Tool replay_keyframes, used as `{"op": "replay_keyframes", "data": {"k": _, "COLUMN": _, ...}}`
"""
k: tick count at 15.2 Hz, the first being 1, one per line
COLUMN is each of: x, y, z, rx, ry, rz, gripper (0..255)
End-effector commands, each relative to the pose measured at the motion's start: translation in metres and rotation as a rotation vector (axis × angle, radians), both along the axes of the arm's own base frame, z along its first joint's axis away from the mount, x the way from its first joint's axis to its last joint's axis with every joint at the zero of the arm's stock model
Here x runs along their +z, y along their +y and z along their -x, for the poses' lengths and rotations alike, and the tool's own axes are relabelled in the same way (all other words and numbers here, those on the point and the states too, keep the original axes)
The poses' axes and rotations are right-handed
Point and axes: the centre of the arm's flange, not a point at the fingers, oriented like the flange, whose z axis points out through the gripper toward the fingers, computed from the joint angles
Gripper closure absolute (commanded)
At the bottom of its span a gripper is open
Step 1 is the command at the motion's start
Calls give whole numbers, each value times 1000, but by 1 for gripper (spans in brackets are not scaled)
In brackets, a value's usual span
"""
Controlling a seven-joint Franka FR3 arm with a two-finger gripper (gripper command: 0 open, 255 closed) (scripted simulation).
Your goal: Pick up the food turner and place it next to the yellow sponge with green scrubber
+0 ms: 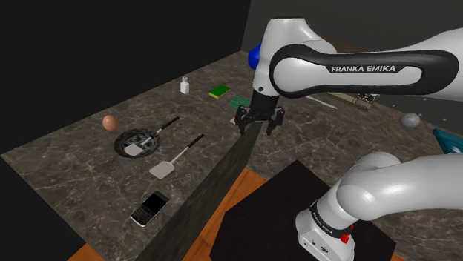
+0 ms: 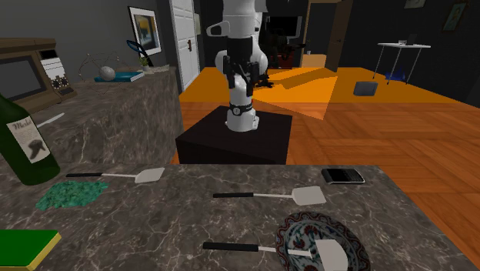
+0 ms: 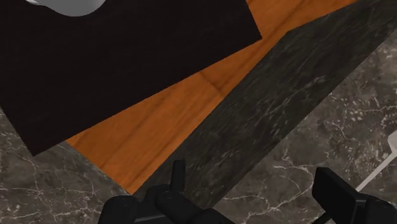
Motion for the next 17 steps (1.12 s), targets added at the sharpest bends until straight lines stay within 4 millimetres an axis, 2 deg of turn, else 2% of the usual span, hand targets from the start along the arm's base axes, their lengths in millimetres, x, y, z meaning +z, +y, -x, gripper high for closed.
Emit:
{"op": "replay_keyframes", "data": {"k": 1, "x": -15, "y": 20, "z": -13, "rx": -64, "ry": -12, "rz": 4, "gripper": 0}}
{"op": "replay_keyframes", "data": {"k": 9, "x": -71, "y": 89, "z": -67, "rx": -299, "ry": -52, "rz": 28, "gripper": 0}}
{"op": "replay_keyframes", "data": {"k": 17, "x": -125, "y": 141, "z": -137, "rx": -533, "ry": -91, "rz": 52, "gripper": 0}}
